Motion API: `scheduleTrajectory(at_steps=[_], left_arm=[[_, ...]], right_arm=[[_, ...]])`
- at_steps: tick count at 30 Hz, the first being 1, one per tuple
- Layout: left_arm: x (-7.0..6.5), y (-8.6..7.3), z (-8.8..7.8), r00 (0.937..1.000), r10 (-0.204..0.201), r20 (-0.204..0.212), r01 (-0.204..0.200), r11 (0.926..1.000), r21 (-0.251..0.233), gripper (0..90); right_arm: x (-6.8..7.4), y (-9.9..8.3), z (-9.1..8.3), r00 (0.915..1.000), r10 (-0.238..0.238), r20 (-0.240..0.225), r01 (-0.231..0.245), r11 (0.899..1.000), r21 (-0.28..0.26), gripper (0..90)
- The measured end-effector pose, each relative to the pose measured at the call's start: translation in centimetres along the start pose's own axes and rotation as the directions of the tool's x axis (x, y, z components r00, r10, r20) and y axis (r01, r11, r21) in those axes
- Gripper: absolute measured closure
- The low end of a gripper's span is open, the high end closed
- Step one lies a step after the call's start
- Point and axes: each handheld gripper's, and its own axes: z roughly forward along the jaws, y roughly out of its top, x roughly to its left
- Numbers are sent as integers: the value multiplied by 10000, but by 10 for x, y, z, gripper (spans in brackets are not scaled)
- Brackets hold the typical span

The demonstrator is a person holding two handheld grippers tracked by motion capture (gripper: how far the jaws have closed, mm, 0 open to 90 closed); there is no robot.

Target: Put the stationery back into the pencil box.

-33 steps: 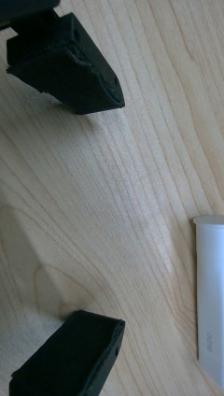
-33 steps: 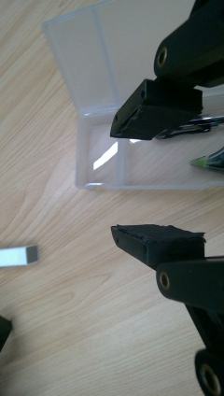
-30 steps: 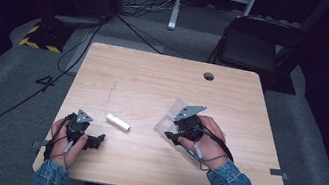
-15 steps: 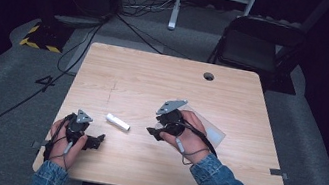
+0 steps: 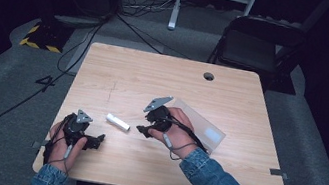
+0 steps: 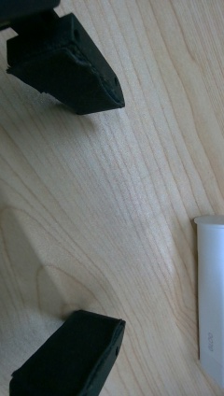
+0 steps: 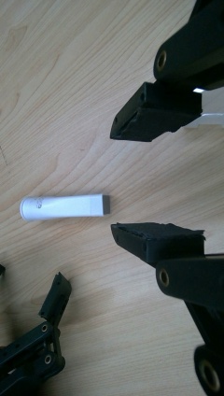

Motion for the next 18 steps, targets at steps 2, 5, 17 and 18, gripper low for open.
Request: scheduleTrajectory(at_steps=[2, 5, 17, 18], left_arm=[[0, 0, 0, 10000, 1, -1, -1, 10000, 1, 2], [0, 0, 0, 10000, 12, 2, -12, 10000, 8, 2], [1, 1, 1, 9998, -153, -92, 153, 9999, 29, 2], [1, 1, 1, 9999, -122, -87, 122, 9999, 35, 2]], right_arm=[[1, 3, 6, 9999, -115, -63, 116, 9999, 113, 503], [3, 6, 14, 9998, -151, -138, 153, 9998, 154, 503], [10, 14, 56, 9995, -128, -272, 142, 9985, 530, 509], [10, 14, 60, 9996, -123, -248, 138, 9981, 607, 509]])
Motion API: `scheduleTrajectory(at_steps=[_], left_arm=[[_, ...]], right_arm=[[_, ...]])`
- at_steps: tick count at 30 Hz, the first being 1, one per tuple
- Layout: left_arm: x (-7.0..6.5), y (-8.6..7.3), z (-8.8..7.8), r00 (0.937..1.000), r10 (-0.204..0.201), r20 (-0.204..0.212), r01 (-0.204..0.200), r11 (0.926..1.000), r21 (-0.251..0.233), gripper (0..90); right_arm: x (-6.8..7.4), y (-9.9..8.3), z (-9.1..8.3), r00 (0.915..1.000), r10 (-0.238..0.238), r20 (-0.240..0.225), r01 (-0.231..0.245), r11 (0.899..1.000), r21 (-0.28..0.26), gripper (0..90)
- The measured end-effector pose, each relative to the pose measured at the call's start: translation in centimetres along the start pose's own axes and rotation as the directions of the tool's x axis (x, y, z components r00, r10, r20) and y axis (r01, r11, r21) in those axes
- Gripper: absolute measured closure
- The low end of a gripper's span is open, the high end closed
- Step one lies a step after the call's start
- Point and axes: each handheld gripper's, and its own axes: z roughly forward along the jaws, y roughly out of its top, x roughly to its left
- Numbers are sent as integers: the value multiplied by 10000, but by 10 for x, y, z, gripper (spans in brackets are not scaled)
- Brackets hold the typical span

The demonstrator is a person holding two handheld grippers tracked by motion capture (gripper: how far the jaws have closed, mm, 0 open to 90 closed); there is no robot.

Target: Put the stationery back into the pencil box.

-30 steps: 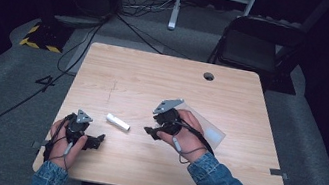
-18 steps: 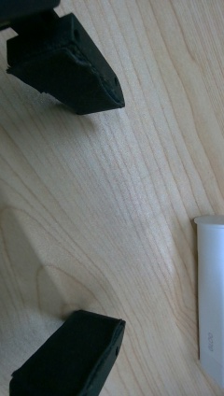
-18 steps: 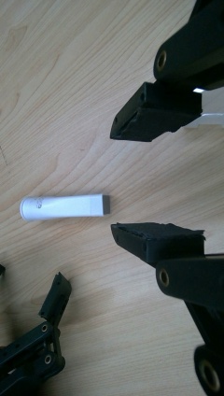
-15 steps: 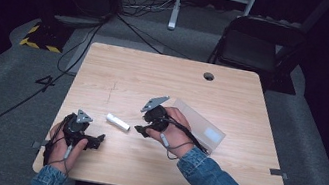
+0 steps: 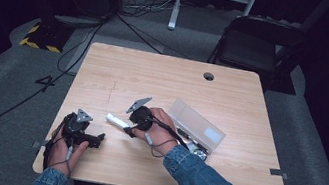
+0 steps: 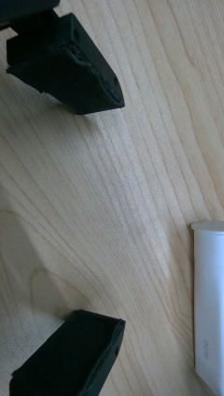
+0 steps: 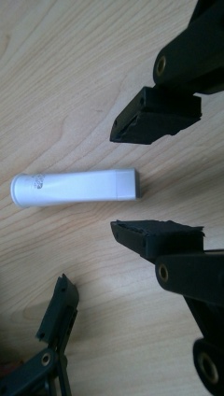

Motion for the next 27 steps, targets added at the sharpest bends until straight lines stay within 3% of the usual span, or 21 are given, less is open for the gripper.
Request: scheduleTrajectory(at_steps=[7, 12, 15, 19, 27], left_arm=[[0, 0, 0, 10000, -4, 4, 4, 10000, -8, 2], [0, 0, 0, 10000, 2, -5, -2, 10000, -9, 2], [0, 0, 0, 10000, 1, -5, -1, 10000, -10, 2], [0, 0, 0, 10000, -2, -6, 2, 10000, -12, 2], [0, 0, 0, 10000, 1, -7, -1, 10000, -13, 2]], right_arm=[[0, 4, 18, 9999, 83, 68, -84, 9999, 121, 524], [-1, 5, 24, 9997, 248, -2, -247, 9989, 409, 593], [0, 4, 28, 9999, 110, 109, -115, 9986, 518, 634], [1, 6, 31, 9999, 19, 114, -26, 9983, 576, 707], [4, 7, 26, 9998, -152, 149, 143, 9984, 544, 717]])
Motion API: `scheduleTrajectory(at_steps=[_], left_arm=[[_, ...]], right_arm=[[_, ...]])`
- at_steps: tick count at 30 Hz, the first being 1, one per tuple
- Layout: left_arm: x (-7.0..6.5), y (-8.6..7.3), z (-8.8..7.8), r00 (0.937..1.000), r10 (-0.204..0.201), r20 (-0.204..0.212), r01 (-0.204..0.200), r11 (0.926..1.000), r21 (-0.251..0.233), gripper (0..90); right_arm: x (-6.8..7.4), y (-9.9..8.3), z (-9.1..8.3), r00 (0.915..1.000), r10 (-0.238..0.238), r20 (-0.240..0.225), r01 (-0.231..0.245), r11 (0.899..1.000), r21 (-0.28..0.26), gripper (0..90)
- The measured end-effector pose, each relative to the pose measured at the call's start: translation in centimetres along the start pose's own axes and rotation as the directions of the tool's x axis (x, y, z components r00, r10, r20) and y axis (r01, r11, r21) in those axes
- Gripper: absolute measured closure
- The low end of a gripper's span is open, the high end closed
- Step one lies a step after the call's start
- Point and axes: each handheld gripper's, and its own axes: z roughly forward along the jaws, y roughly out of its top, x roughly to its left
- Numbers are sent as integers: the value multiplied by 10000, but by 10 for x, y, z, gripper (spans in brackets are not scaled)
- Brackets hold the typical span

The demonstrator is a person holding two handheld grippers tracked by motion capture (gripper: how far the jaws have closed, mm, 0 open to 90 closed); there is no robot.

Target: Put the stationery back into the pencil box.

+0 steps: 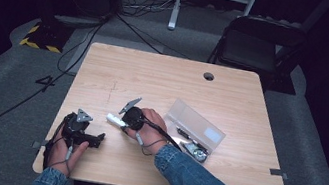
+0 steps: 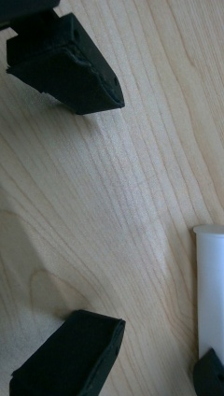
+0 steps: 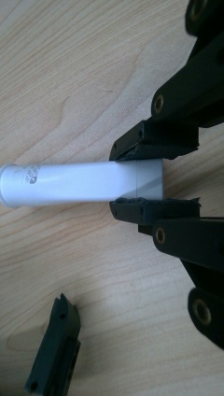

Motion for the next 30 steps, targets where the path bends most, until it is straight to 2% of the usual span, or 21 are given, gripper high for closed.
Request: scheduleTrajectory(at_steps=[4, 13, 22, 30], left_arm=[[0, 0, 0, 10000, -1, 2, 1, 10000, 3, 2], [0, 0, 0, 10000, -1, 1, 1, 10000, 1, 2], [0, 0, 0, 10000, -4, 2, 4, 10000, 0, 2], [0, 0, 0, 10000, -7, 7, 7, 10000, 1, 2]], right_arm=[[3, -2, -11, 9998, 163, -113, -166, 9996, -237, 718], [3, -11, -43, 9997, -95, -240, 77, 9970, -771, 718], [1, -25, -73, 9994, -27, -334, -14, 9926, -1217, 718], [-3, -34, -96, 9995, 28, -322, -70, 9911, -1330, 717]])
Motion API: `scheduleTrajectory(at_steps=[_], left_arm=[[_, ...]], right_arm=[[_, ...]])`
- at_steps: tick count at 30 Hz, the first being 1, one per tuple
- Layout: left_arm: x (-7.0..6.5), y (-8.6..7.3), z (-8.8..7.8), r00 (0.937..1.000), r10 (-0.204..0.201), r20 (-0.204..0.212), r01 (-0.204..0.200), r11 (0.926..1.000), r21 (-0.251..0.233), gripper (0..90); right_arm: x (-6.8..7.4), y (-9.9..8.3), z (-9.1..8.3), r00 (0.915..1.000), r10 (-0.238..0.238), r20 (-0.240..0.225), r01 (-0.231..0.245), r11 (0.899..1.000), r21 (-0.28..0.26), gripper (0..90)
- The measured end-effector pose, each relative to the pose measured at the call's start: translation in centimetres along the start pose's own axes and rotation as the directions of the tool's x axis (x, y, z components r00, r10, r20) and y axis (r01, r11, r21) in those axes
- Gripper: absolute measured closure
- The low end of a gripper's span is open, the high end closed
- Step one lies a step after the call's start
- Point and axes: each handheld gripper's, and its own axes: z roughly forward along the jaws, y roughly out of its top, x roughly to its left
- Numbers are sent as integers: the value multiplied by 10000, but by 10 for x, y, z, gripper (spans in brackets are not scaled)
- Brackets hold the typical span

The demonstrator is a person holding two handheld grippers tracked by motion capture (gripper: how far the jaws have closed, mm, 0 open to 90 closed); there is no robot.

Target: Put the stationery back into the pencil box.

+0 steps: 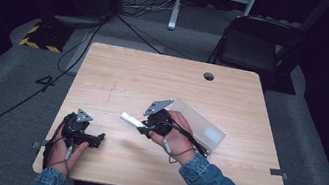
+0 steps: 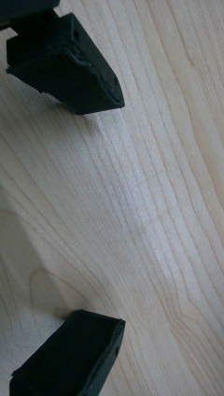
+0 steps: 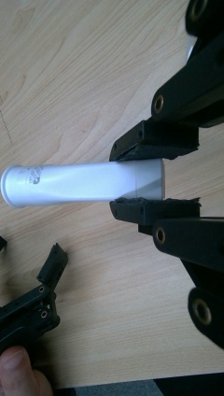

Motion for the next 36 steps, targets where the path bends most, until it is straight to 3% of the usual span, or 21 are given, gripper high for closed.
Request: scheduleTrajectory(at_steps=[16, 36], left_arm=[[0, 0, 0, 10000, 3, -5, -3, 10000, -3, 2], [0, 0, 0, 10000, -3, 0, 3, 10000, -7, 2]], right_arm=[[-19, -20, -29, 9977, 360, 575, -366, 9993, 99, 718], [-41, -63, -53, 9870, 1085, 1182, -1161, 9915, 595, 718]])
